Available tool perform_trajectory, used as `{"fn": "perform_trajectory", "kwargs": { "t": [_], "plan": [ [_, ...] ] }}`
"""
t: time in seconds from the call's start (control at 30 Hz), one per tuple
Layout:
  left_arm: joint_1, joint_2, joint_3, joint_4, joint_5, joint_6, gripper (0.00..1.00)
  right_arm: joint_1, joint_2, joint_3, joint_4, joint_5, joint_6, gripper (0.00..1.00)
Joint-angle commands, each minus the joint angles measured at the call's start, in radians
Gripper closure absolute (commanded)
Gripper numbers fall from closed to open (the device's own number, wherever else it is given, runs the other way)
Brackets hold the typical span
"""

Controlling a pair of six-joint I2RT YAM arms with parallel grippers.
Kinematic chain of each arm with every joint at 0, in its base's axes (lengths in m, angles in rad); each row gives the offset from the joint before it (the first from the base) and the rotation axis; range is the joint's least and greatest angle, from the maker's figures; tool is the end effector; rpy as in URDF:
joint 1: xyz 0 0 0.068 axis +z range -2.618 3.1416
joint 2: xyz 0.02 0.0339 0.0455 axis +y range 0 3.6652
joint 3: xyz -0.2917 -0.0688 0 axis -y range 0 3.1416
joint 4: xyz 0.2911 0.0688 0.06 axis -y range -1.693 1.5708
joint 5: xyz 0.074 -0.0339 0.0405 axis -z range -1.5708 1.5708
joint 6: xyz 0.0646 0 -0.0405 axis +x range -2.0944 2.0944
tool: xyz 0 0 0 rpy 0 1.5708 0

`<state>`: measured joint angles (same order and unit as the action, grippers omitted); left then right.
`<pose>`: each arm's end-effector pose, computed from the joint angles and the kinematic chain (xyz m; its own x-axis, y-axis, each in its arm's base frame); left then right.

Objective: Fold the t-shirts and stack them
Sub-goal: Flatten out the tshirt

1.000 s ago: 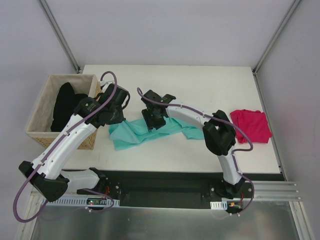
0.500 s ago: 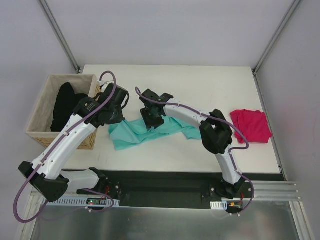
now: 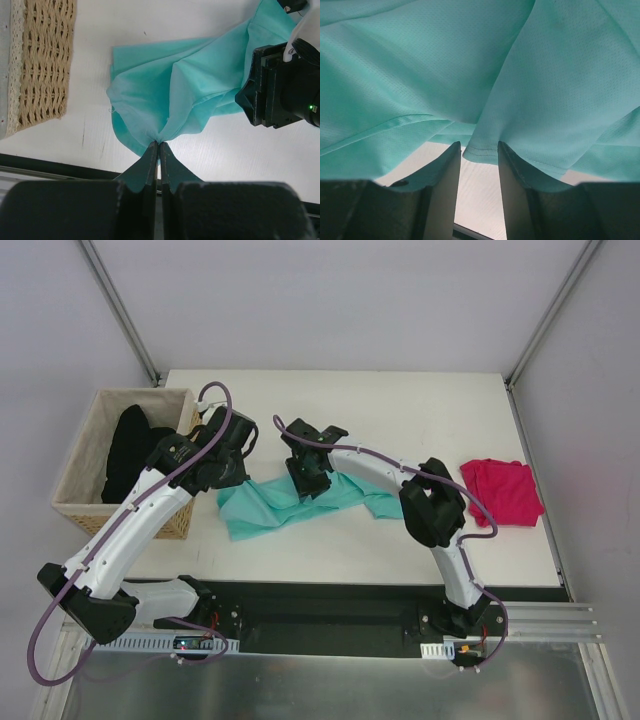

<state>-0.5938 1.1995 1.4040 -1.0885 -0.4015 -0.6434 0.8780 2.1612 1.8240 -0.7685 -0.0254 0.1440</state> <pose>0.2393 -0.1311 0.4000 -0.6985 -0.1947 -0.6886 -0.1368 0.9809 -0.1386 0.3431 0.4159 0.1923 -0.6764 -0.5902 -0.4406 -0.6865 0.7219 0.0868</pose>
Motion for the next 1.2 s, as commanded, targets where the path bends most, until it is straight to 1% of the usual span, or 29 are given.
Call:
{"fn": "perform_trajectory", "kwargs": {
  "t": [0.0, 0.4, 0.77, 0.93, 1.17],
  "plan": [
    [0.011, -0.002, 0.009, -0.011, -0.002, -0.021, 1.00, -0.008, -0.018, -0.017, -0.032, 0.019, -0.006, 0.61],
    [0.009, -0.008, 0.001, -0.011, -0.003, -0.035, 1.00, -0.014, -0.017, -0.017, -0.040, 0.019, -0.014, 0.61],
    [0.011, -0.009, 0.000, -0.011, -0.017, -0.032, 1.00, -0.013, 0.012, 0.047, -0.058, 0.013, -0.015, 0.61],
    [0.011, -0.011, -0.003, -0.010, -0.022, -0.027, 1.00, -0.005, 0.042, 0.107, -0.080, 0.009, -0.007, 0.61],
    [0.020, -0.026, -0.014, -0.011, -0.030, -0.015, 1.00, 0.004, 0.060, 0.124, -0.086, 0.002, -0.001, 0.61]
  ]
}}
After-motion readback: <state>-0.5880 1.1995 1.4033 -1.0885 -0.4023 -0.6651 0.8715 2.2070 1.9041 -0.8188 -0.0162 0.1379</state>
